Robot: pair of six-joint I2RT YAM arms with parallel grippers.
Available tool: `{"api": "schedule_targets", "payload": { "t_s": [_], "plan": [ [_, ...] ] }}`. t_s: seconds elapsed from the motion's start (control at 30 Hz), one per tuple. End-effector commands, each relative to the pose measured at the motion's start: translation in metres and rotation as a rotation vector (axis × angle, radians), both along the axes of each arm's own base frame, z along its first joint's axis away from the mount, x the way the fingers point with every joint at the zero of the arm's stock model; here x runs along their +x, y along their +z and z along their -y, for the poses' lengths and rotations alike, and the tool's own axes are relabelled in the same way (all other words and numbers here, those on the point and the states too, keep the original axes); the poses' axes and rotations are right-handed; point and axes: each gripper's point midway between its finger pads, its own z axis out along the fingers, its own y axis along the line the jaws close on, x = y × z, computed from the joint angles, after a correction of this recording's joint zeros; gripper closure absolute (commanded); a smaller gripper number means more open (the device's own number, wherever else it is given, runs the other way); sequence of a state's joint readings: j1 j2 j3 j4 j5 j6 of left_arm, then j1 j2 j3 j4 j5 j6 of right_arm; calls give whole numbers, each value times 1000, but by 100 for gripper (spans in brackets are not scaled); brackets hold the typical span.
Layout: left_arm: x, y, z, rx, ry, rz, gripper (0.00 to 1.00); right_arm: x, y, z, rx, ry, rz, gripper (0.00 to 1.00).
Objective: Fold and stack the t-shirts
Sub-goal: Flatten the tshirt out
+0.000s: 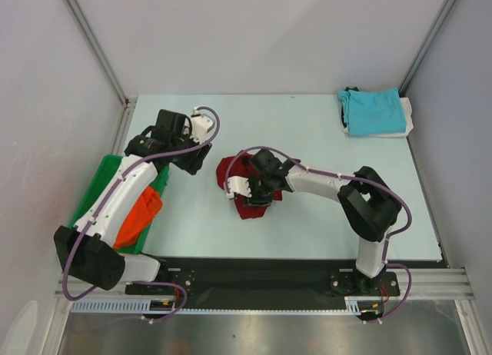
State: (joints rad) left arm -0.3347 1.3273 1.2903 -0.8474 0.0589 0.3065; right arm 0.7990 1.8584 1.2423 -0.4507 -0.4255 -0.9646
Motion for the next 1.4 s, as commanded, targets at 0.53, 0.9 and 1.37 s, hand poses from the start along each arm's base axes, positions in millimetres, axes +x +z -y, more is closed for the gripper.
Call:
{"api": "schedule_targets", "payload": {
  "t_s": [0.53, 0.9, 1.37],
  "plan": [
    [28, 15, -21, 8, 79, 71, 37, 63, 157, -8, 222, -84, 346, 100],
    [62, 36, -13, -4, 82, 124, 39, 105, 384, 9, 536, -178, 762, 100],
    [55, 42, -14, -25, 108, 129, 36, 26, 179, 24, 233, 17, 364, 42]
  ]
}}
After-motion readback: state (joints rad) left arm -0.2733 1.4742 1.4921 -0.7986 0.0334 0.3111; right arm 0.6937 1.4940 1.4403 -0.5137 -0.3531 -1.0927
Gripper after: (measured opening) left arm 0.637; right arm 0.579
